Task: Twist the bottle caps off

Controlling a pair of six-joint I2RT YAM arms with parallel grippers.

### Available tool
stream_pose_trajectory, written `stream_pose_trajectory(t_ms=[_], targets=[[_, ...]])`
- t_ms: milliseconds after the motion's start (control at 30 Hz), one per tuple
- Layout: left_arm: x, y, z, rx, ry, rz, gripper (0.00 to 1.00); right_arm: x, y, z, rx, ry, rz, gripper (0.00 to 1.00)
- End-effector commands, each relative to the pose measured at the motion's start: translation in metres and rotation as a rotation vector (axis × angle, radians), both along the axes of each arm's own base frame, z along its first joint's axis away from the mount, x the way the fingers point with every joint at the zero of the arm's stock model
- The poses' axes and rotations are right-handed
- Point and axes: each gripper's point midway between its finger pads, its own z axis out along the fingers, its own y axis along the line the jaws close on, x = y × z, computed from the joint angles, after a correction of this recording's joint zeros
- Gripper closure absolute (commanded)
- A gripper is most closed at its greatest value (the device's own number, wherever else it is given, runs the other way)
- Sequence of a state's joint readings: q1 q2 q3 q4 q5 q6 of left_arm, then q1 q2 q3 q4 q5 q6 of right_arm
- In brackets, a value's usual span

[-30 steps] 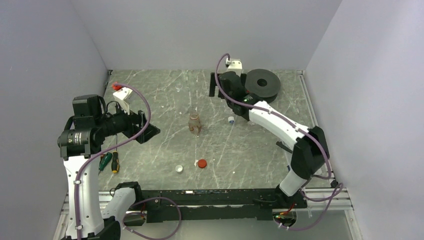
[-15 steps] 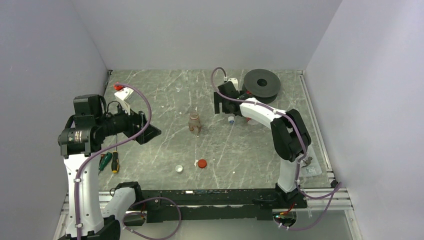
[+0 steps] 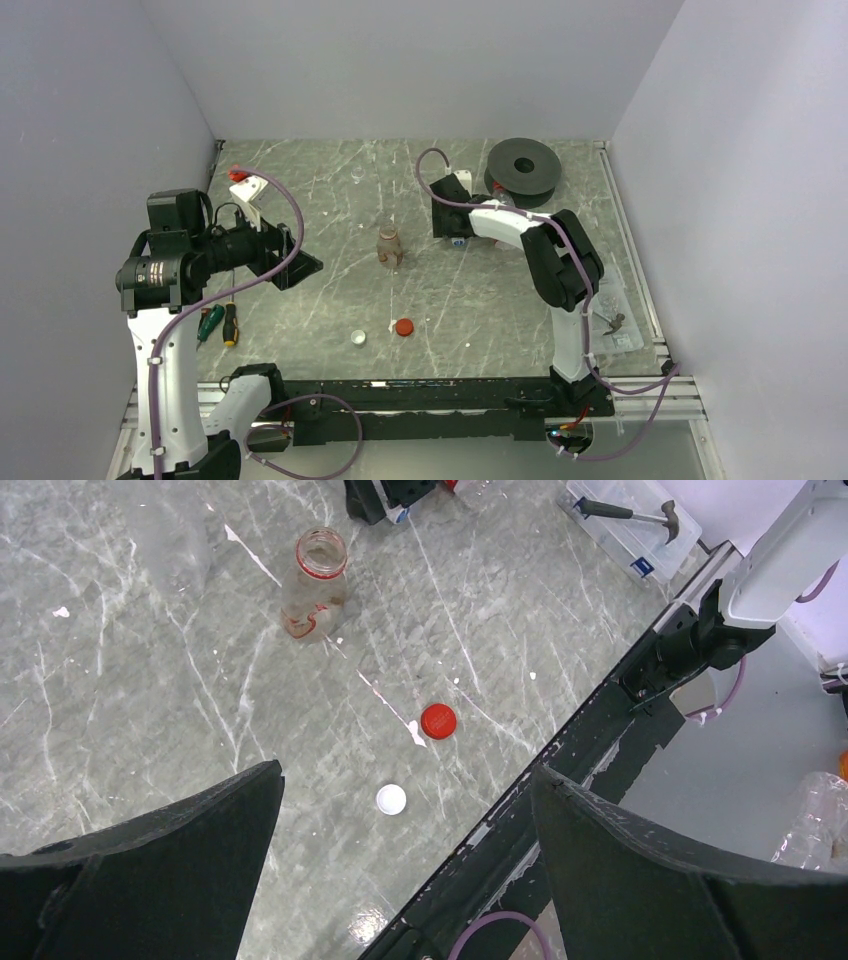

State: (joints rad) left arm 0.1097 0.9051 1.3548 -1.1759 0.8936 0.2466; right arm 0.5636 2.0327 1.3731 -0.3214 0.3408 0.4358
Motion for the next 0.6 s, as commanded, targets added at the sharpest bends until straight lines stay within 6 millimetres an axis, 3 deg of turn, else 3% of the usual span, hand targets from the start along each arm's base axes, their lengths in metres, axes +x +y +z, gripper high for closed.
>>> stream_pose_trajectory(t_ms=[0, 133, 267, 433, 500, 567], targets=[[-0.003, -0.003, 0.009, -0.008, -0.044, -0.026, 0.01, 0.008, -0.003, 0.017, 0.022, -0.070, -0.052, 0.41], [-0.005, -0.005, 0.011, -0.015, -0.066, -0.040, 0.01, 0.005, -0.003, 0.040, 0.054, -0.116, -0.050, 0.64], [-0.008, -0.010, 0.018, -0.025, -0.111, -0.082, 0.01, 0.001, 0.000, 0.080, 0.086, -0.177, -0.036, 0.73], [-0.015, -0.015, 0.033, 0.029, -0.275, -0.209, 0.00, -0.013, 0.017, 0.169, 0.194, -0.299, 0.046, 0.76], [-0.012, -0.012, 0.038, 0.081, -0.366, -0.220, 0.01, -0.027, 0.029, 0.220, 0.280, -0.366, 0.119, 0.76], [-0.012, -0.009, 0.046, 0.150, -0.489, -0.245, 0.01, -0.044, 0.043, 0.258, 0.370, -0.399, 0.207, 0.75]])
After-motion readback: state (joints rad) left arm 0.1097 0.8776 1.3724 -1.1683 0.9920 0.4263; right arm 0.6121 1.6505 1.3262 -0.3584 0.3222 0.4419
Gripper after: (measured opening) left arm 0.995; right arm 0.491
